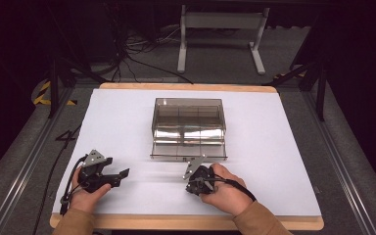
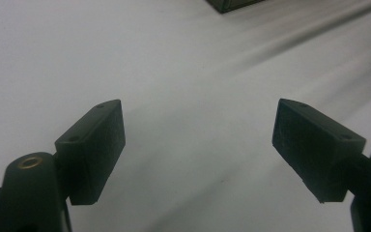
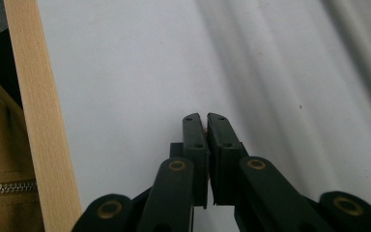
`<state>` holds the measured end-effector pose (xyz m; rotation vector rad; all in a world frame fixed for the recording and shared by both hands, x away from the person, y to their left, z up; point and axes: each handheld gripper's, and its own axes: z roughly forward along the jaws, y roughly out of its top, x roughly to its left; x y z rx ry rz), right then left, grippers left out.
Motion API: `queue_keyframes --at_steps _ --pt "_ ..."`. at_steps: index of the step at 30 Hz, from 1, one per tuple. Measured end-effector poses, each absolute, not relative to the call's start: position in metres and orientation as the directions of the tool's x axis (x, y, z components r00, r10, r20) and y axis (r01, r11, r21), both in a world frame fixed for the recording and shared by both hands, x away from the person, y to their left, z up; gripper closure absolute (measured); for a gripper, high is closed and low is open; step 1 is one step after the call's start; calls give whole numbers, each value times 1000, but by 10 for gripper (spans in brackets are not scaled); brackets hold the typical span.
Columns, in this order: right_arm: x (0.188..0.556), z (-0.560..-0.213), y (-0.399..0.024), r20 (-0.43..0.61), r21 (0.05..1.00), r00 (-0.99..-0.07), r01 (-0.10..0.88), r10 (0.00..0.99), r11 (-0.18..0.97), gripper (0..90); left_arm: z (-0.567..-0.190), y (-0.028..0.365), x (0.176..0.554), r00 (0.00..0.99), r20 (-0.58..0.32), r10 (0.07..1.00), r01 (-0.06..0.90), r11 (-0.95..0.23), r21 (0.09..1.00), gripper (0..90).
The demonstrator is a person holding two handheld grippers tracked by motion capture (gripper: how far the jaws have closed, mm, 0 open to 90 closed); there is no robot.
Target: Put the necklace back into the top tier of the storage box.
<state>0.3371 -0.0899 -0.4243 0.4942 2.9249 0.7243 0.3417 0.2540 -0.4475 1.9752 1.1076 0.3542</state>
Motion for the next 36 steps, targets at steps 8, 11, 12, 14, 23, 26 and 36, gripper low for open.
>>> queue_keyframes --at_steps 8,11,12,14,23,26,36 --pt "336 -415 -93 -7 476 -943 289 332 831 881 -447 255 342 572 -136 809 573 -275 772 198" --pt "336 -407 -96 -4 489 -943 288 333 823 881 -447 255 342 572 -137 808 572 -275 773 198" --pt "336 -407 -96 -4 489 -943 288 333 823 881 -447 255 342 572 -137 808 572 -275 773 198" --pt "335 -398 -97 -5 500 -943 285 331 818 881 -447 255 341 572 -140 808 575 -274 771 198" --pt "333 -381 -99 -17 521 -945 270 326 810 881 -446 255 341 572 -139 808 572 -272 774 198" --pt "333 -374 -101 -16 528 -944 271 329 805 880 -446 255 341 572 -140 808 573 -271 774 198" --pt "337 -355 -106 -32 550 -943 261 332 794 881 -446 255 341 572 -137 809 573 -274 772 198"
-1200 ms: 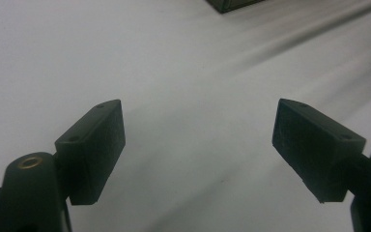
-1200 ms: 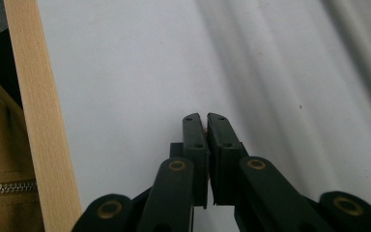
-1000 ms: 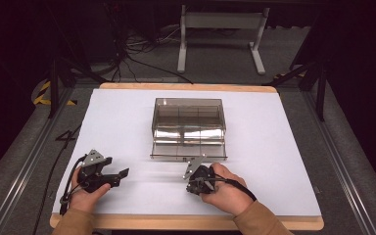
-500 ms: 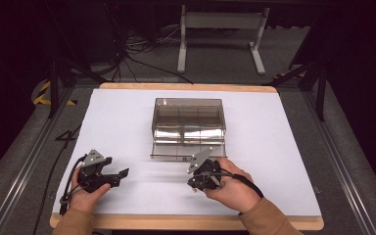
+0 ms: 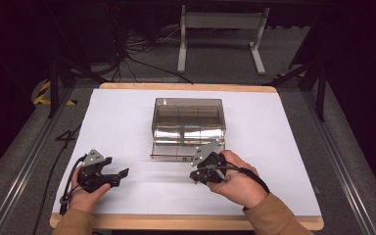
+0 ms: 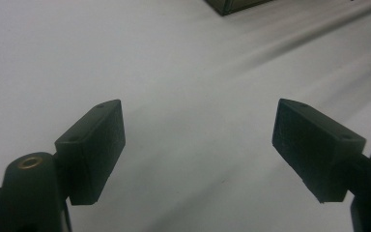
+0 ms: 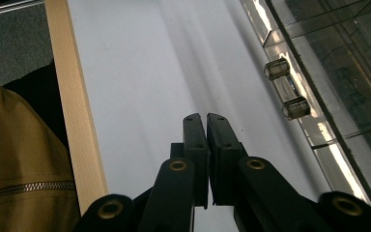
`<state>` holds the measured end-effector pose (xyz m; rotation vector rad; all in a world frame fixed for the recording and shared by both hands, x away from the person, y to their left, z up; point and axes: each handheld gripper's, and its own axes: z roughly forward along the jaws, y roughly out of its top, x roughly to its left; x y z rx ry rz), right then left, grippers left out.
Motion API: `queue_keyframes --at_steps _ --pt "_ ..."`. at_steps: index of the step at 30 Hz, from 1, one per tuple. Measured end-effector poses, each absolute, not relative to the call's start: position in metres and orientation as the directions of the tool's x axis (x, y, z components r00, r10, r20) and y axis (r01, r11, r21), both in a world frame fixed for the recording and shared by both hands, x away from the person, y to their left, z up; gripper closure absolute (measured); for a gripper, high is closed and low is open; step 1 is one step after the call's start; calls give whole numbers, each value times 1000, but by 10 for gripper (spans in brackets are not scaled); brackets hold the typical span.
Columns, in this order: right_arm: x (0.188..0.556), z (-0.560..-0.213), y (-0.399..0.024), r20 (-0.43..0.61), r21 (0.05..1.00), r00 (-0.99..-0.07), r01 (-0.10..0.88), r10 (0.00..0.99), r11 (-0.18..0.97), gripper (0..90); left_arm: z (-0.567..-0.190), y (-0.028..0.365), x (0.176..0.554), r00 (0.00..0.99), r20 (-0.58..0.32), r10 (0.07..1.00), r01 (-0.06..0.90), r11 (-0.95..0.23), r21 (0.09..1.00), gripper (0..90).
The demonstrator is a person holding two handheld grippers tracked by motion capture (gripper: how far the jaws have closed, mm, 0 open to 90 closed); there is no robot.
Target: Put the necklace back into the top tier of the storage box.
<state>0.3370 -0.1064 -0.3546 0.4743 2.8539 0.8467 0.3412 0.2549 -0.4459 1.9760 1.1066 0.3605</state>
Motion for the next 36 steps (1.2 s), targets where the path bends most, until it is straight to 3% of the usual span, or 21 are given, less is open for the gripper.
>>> queue_keyframes --at_steps 36 --pt "356 -306 -110 -6 664 -909 308 417 681 880 -446 256 341 572 -144 808 572 -266 776 198"
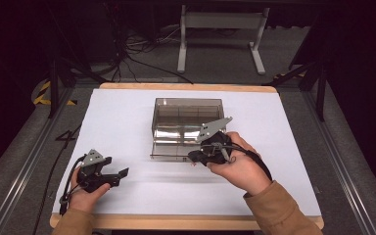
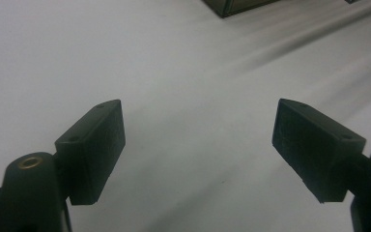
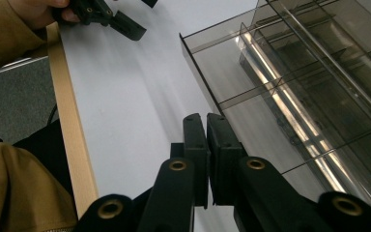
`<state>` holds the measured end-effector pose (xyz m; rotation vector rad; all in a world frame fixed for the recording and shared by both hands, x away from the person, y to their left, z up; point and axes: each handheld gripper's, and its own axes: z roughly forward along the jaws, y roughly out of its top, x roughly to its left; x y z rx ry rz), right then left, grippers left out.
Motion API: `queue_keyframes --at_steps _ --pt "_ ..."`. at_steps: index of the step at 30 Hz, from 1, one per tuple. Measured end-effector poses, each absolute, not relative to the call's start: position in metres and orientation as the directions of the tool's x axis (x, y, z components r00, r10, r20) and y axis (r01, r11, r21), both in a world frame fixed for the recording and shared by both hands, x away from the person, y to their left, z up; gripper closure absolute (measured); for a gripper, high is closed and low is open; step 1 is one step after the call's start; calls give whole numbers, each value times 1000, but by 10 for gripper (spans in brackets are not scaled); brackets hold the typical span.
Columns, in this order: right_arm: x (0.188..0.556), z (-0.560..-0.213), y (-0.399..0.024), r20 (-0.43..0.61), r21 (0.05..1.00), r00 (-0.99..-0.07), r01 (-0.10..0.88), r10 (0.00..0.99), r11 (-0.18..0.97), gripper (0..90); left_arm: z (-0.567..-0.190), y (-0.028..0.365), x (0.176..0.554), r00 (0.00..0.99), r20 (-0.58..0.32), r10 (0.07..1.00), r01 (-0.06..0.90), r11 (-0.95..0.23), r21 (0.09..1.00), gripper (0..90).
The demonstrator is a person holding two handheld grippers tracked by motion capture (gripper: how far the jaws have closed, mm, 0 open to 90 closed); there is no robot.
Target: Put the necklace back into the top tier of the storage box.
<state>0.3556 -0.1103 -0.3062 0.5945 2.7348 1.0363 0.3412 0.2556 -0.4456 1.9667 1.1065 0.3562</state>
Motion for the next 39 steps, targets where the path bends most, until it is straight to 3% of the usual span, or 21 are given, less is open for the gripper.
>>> queue_keyframes --at_steps 18,39 --pt "367 -298 -114 -29 728 -881 305 472 614 880 -446 256 341 570 -140 810 572 -268 775 198" --pt "389 -311 -110 -33 725 -863 326 503 607 880 -446 256 341 570 -140 810 572 -269 775 198"
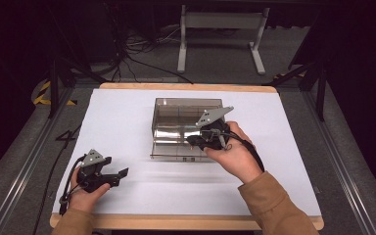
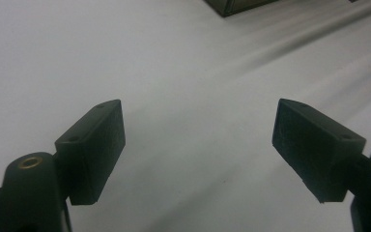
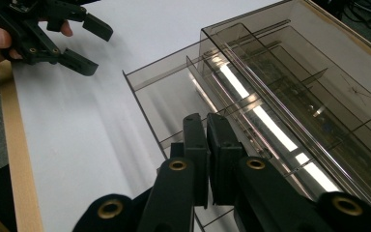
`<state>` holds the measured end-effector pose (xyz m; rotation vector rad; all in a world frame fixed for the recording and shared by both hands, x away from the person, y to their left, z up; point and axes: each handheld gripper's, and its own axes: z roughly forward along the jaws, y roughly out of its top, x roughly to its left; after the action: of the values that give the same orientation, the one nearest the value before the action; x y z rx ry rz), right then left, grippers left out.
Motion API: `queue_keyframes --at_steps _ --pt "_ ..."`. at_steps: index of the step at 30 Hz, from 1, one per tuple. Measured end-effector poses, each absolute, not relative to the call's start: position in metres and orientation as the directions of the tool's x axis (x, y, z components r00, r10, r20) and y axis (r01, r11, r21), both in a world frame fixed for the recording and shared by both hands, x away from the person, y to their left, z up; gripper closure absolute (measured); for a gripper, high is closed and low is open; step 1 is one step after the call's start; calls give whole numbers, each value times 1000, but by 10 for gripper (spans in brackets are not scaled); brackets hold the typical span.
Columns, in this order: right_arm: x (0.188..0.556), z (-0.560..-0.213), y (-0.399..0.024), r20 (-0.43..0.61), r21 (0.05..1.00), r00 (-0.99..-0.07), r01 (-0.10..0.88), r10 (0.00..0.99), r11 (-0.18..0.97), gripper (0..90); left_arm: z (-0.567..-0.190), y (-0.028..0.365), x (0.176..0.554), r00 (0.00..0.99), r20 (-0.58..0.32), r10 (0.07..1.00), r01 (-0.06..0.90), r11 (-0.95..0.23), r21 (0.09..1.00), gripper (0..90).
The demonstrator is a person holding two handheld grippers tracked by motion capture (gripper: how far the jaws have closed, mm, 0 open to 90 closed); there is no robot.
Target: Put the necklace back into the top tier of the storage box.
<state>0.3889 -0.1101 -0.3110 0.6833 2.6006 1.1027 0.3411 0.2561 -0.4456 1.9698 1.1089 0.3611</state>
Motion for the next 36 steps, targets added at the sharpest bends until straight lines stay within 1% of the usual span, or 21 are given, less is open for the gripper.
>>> queue_keyframes --at_steps 19,36 --pt "404 -336 -101 -41 687 -861 344 507 640 879 -446 256 341 569 -137 811 570 -268 777 198" --pt "409 -349 -101 -42 660 -860 357 508 661 879 -446 256 341 568 -141 811 572 -266 776 198"
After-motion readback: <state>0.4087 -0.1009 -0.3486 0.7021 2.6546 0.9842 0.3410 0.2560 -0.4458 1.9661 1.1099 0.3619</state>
